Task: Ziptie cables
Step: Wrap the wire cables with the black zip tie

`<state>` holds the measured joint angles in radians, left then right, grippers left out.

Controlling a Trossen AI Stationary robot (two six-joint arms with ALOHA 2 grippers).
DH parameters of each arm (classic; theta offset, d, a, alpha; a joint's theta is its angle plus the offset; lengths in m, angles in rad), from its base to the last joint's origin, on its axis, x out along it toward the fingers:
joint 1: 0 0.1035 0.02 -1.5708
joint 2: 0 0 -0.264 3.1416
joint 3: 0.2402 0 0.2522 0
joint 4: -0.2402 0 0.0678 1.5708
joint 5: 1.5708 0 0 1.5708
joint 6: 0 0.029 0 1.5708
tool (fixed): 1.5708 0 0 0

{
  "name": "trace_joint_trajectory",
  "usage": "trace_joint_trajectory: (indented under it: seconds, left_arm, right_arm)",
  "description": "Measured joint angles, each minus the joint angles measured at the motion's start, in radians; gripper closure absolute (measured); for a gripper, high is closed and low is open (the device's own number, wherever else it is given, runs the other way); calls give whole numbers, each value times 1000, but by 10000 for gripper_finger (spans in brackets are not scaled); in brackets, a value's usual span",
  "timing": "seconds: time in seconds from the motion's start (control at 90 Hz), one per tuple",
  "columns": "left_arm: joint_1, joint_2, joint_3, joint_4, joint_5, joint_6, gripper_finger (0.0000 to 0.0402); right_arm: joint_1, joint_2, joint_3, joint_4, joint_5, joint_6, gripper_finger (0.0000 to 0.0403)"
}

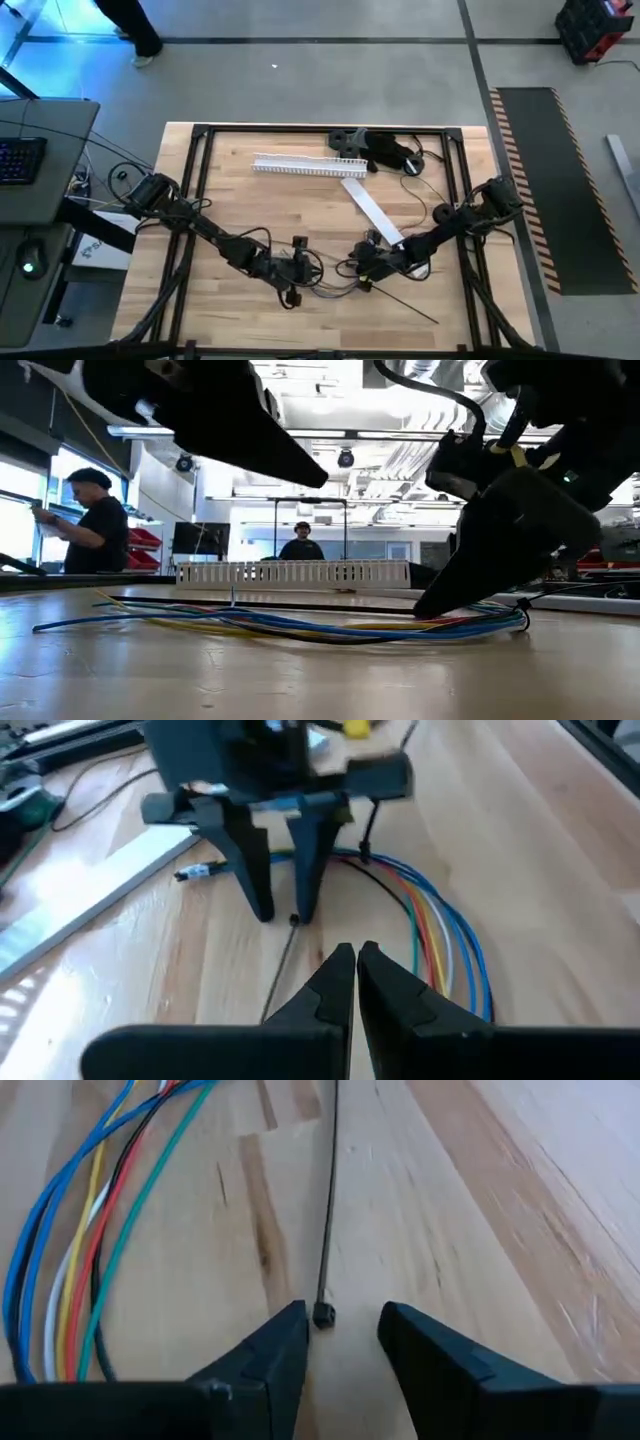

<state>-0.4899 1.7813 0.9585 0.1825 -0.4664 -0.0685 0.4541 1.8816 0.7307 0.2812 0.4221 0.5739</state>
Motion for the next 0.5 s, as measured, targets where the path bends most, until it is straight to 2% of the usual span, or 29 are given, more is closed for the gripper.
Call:
trace_joint_trajectory:
  seconds: [0.167, 0.256, 0.378, 0.5]
  left_arm:
    - [13, 0, 0, -1, 7, -6, 402]
    - [13, 3, 0, -2, 8, -6, 401]
    - [16, 14, 0, 2, 9, 7, 402]
    - [19, 50, 1, 18, 12, 79, 399]
  right_arm:
    - [0, 38, 18, 7, 14, 19, 286]
    - [5, 37, 19, -25, 13, 52, 319]
    - [18, 36, 19, -44, 10, 88, 387]
    - [16, 16, 17, -49, -20, 192, 395]
